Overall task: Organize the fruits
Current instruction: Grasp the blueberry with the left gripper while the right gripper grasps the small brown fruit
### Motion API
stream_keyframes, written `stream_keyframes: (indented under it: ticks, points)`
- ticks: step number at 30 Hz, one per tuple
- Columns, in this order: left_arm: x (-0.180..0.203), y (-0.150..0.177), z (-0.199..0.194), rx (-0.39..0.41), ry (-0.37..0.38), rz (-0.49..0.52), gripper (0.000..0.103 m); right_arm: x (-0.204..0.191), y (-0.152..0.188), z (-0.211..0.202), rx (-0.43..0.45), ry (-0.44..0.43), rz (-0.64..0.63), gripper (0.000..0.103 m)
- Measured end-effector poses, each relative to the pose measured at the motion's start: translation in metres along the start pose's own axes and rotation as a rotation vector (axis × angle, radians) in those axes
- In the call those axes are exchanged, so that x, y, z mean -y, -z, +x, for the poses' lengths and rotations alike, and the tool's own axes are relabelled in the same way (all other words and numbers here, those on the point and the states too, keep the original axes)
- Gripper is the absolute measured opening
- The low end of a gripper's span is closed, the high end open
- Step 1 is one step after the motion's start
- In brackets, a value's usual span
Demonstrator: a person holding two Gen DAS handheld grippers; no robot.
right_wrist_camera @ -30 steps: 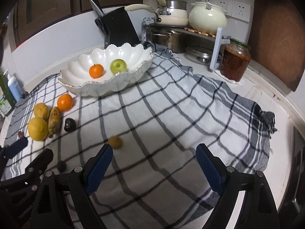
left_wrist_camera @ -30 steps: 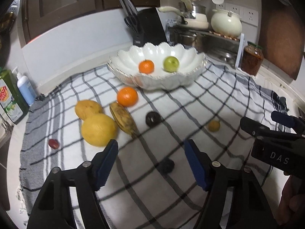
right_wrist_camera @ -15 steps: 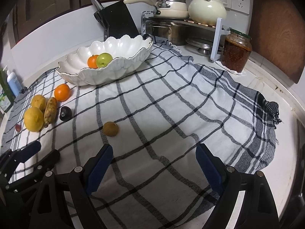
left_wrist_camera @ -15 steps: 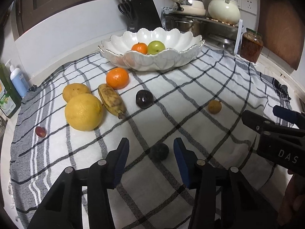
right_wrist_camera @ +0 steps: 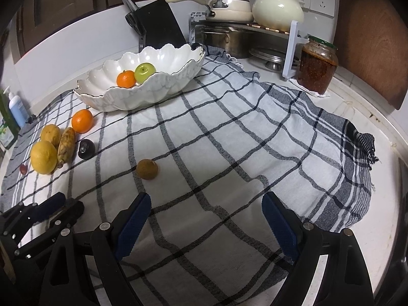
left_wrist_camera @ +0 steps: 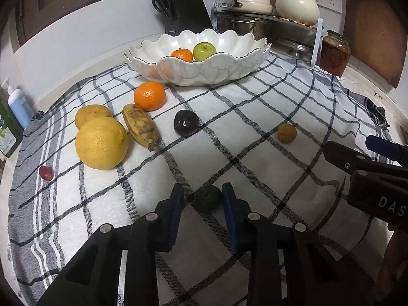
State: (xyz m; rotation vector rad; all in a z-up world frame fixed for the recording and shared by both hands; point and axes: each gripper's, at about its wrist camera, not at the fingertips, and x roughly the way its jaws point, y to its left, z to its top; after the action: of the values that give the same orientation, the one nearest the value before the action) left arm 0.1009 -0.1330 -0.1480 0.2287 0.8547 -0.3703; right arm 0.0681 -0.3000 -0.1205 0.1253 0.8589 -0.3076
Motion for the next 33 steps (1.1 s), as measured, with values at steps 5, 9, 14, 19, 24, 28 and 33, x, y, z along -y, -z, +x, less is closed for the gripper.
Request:
stream_keyframes:
  ticks: [5,9,14,19,24,28,33]
  points:
    - [-0.001,0.000,-0.002,-0.001,0.001,-0.001,0.022,0.000,-0.001,0.000,0.003,0.001,-0.002,0.090]
    - [-0.006,-0.002,-0.007,0.013,-0.008,-0.011,0.022,-0.003,-0.003,-0.002,0.011,-0.004,-0.012,0.090]
    - [-0.018,-0.005,-0.015,0.034,-0.029,-0.030,0.022,-0.013,-0.008,0.000,0.017,-0.025,-0.028,0.090]
    - [-0.034,-0.005,-0.019,0.048,-0.070,-0.055,0.022,-0.028,-0.013,0.010,0.017,-0.042,-0.050,0.086]
    - [-0.047,-0.004,-0.018,0.045,-0.094,-0.079,0.022,-0.041,-0.016,0.026,-0.012,-0.063,-0.063,0.066]
    - [-0.052,-0.003,-0.018,0.042,-0.098,-0.091,0.022,-0.048,-0.017,0.039,-0.037,-0.076,-0.065,0.050]
    - [-0.056,-0.003,-0.017,0.037,-0.094,-0.098,0.022,-0.052,-0.018,0.043,-0.043,-0.081,-0.073,0.032]
